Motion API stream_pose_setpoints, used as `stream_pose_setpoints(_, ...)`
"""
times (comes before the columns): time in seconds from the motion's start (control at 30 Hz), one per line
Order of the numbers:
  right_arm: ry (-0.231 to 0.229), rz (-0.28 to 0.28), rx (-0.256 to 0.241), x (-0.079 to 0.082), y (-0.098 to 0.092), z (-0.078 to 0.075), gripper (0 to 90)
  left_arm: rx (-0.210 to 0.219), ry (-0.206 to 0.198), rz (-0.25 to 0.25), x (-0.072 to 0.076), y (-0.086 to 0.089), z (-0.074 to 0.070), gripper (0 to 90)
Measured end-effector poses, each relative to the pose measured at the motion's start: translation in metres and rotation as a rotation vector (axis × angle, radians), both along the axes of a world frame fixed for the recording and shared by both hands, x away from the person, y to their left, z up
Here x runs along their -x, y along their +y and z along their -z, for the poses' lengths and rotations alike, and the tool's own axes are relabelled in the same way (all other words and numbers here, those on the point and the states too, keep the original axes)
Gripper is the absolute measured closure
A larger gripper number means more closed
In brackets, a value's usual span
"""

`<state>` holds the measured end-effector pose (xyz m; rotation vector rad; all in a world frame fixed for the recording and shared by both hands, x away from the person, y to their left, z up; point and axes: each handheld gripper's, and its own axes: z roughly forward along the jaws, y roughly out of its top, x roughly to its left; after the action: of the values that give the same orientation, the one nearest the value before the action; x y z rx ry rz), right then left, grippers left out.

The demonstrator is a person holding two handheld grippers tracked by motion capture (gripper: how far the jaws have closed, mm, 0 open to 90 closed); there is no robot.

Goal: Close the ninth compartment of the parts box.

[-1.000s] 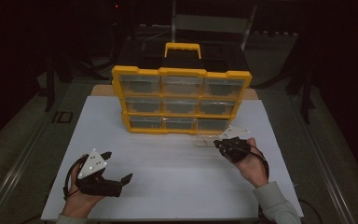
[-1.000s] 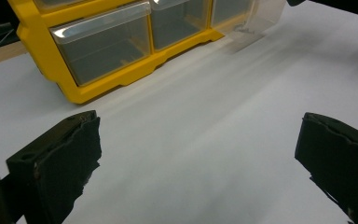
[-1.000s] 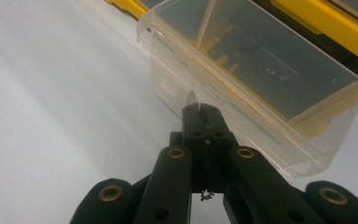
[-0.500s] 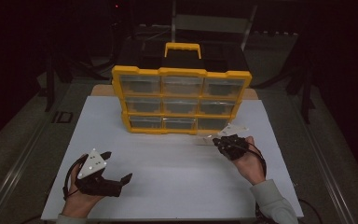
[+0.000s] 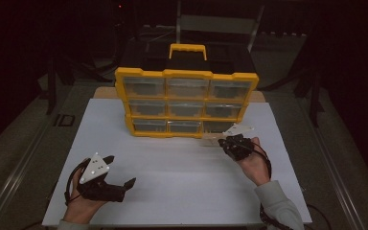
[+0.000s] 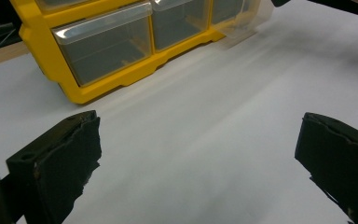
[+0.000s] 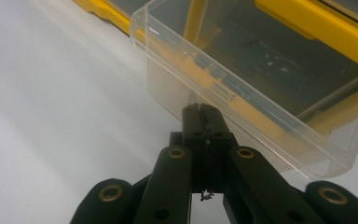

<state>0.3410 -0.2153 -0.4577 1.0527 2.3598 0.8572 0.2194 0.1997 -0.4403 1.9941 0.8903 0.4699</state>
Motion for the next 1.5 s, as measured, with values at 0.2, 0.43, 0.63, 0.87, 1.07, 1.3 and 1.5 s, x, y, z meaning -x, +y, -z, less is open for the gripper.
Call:
stream_pose_setpoints(0.2, 0.009, 0.008, 0.003, -0.005, 0.001, 0.002, 90.0, -0.001, 0.000, 0.001, 0.000, 0.000, 0.000, 0.9)
stream_pose_setpoints(0.43, 0.011, 0.017, -0.001, -0.011, 0.001, 0.003, 90.0, 0.000, 0.001, 0.003, 0.000, 0.000, 0.000, 0.9)
stream_pose_setpoints(0.63, 0.010, 0.026, -0.004, -0.017, 0.002, 0.003, 90.0, 0.000, 0.002, 0.002, 0.000, 0.000, 0.001, 0.9)
stream_pose_setpoints(0.87, 0.016, 0.038, -0.011, -0.023, 0.002, 0.003, 90.0, -0.001, 0.001, 0.002, 0.000, 0.000, 0.001, 0.9)
stream_pose_setpoints(1.07, 0.017, 0.043, -0.011, -0.027, 0.003, 0.003, 90.0, 0.000, 0.001, -0.001, 0.000, 0.000, 0.000, 0.9)
stream_pose_setpoints(1.3, 0.025, 0.051, -0.020, -0.032, 0.003, 0.004, 90.0, 0.000, 0.000, -0.001, 0.000, 0.000, 0.000, 0.9)
stream_pose_setpoints(1.5, 0.023, 0.052, -0.015, -0.036, 0.004, 0.005, 90.0, 0.000, -0.001, -0.002, 0.000, 0.000, 0.000, 0.9)
